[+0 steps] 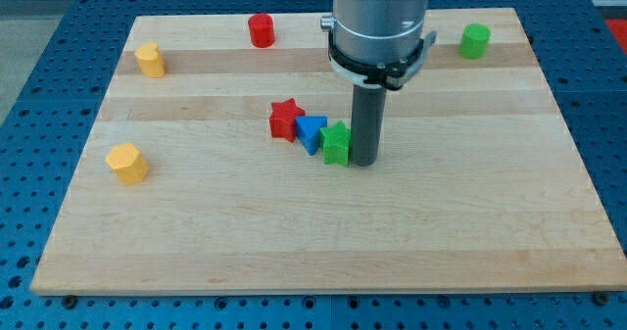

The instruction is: Move your arm closer to the red circle

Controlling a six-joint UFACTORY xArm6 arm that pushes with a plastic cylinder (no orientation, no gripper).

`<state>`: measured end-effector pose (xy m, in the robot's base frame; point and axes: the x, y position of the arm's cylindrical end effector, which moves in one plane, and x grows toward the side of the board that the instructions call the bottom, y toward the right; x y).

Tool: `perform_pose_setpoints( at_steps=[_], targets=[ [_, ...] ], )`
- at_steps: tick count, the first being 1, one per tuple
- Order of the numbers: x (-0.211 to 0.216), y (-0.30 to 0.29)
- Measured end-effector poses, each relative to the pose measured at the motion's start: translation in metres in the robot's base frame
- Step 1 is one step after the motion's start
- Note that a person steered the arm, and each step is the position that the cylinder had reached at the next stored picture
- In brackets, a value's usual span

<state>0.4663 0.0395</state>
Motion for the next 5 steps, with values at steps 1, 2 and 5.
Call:
perform_pose_setpoints(
  at_steps=[1,2,5],
  targets=[
    [-0.031,-0.006],
    [-0.054,-0.022],
    [-0.101,-0.035]
  ],
)
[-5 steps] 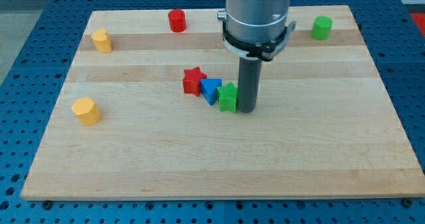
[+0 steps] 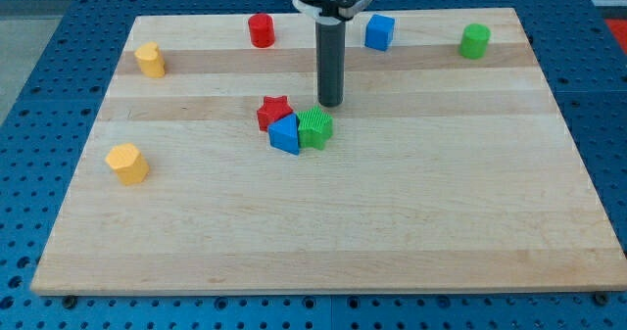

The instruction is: Move your arm closer to the red circle

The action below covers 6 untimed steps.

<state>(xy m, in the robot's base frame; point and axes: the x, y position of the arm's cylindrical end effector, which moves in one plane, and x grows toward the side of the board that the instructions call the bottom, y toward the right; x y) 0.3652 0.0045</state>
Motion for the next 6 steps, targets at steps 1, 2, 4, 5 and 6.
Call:
perform_pose_setpoints(
  at_steps=[1,2,4,5,6],
  targets=[
    [-0.070,0.000],
    [-0.134,-0.005],
    [-0.173,-0.015],
    [-0.171,-0.037],
    [-0.173,-0.070]
  ],
)
